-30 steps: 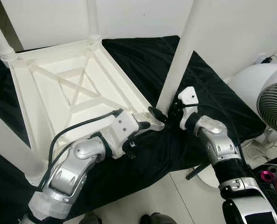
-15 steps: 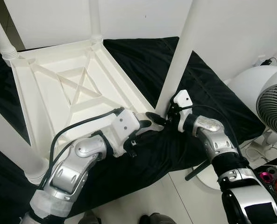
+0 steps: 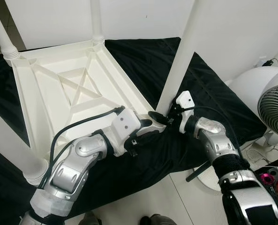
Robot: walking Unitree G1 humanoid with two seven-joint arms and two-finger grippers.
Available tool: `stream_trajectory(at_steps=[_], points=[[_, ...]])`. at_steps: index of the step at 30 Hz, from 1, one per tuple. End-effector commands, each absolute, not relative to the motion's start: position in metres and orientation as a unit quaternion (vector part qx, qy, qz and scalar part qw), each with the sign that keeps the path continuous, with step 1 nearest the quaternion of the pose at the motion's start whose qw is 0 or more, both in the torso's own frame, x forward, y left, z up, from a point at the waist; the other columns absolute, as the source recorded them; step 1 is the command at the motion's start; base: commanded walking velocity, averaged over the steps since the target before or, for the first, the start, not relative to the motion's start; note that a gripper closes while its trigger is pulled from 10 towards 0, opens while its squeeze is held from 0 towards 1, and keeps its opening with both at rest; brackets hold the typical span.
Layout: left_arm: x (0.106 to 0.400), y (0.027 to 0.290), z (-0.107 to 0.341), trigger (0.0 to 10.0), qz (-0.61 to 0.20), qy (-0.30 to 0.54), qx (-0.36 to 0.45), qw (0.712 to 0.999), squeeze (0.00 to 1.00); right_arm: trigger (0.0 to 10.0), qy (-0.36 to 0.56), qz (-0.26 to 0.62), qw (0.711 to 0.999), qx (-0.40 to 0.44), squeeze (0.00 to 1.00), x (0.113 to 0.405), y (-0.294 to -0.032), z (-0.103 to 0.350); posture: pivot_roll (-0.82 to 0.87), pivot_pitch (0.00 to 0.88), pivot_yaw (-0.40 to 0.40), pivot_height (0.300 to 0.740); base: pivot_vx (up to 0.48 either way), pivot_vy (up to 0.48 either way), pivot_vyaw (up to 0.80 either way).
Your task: Building children table
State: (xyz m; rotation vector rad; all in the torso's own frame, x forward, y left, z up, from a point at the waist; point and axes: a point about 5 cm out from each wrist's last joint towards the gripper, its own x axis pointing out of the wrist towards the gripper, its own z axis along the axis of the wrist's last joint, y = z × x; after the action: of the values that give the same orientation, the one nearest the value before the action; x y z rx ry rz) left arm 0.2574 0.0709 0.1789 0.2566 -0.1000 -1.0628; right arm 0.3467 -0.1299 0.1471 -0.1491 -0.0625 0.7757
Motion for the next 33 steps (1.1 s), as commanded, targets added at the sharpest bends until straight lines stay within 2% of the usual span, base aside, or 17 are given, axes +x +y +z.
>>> stream_trajectory(at_steps=[1,10,11,12,14,15,17,24,27,28,33], points=[[0.256,0.07,0.179,10.0,-0.508,-0.044,0.12,0.852,0.0,10.0,-0.015,0.343,0.937,-0.069,0.0,0.346,-0.132,0.141,-0.03,0.055,-0.053,0.74,0.0,0.0,0.0],[0.256,0.07,0.177,10.0,-0.513,-0.039,0.12,0.849,0.0,10.0,0.008,0.265,0.962,-0.06,0.0,0.339,-0.119,0.13,-0.05,0.064,-0.036,0.74,0.0,0.0,0.0],[0.256,0.069,0.176,10.0,-0.514,-0.036,0.121,0.848,0.0,10.0,0.016,0.224,0.974,-0.041,0.0,0.336,-0.111,0.127,-0.06,0.059,-0.034,0.74,0.0,0.0,0.0],[0.256,0.069,0.176,10.0,-0.514,-0.036,0.121,0.848,0.0,10.0,0.016,0.224,0.974,-0.041,0.0,0.336,-0.111,0.127,-0.06,0.059,-0.034,0.74,0.0,0.0,0.0],[0.255,0.068,0.175,10.0,-0.518,-0.037,0.116,0.846,0.0,10.0,0.017,0.132,0.991,-0.007,0.0,0.331,-0.097,0.127,-0.07,0.06,-0.042,0.74,0.0,0.0,0.0],[0.255,0.068,0.175,10.0,-0.518,-0.037,0.116,0.846,0.0,10.0,0.017,0.132,0.991,-0.007,0.0,0.331,-0.097,0.127,-0.07,0.06,-0.042,0.74,0.0,0.0,0.0],[0.257,0.065,0.174,10.0,-0.519,-0.037,0.115,0.846,0.0,10.0,0.009,0.072,0.997,0.019,0.0,0.325,-0.084,0.13,-0.08,0.061,-0.035,0.74,0.0,0.0,0.0],[0.256,0.062,0.174,10.0,-0.528,-0.038,0.115,0.841,0.0,10.0,-0.003,0.078,0.997,0.026,0.0,0.322,-0.078,0.135,-0.09,0.055,-0.028,0.74,0.0,0.0,0.0],[0.258,0.064,0.173,10.0,-0.53,-0.036,0.121,0.839,0.0,10.0,-0.009,0.069,0.997,0.022,0.0,0.321,-0.089,0.137,-0.1,0.048,-0.021,0.74,0.0,0.0,0.0],[0.259,0.064,0.173,10.0,-0.53,-0.036,0.121,0.839,0.0,10.0,-0.007,0.063,0.998,0.022,1.0,0.32,-0.089,0.137,-0.1,0.048,-0.021,0.74,0.0,0.0,0.0],[0.26,0.063,0.174,10.0,-0.53,-0.039,0.122,0.838,0.0,10.0,-0.048,0.082,0.995,0.036,1.0,0.309,-0.088,0.146,-0.1,0.035,-0.021,0.74,0.0,0.0,0.0]])
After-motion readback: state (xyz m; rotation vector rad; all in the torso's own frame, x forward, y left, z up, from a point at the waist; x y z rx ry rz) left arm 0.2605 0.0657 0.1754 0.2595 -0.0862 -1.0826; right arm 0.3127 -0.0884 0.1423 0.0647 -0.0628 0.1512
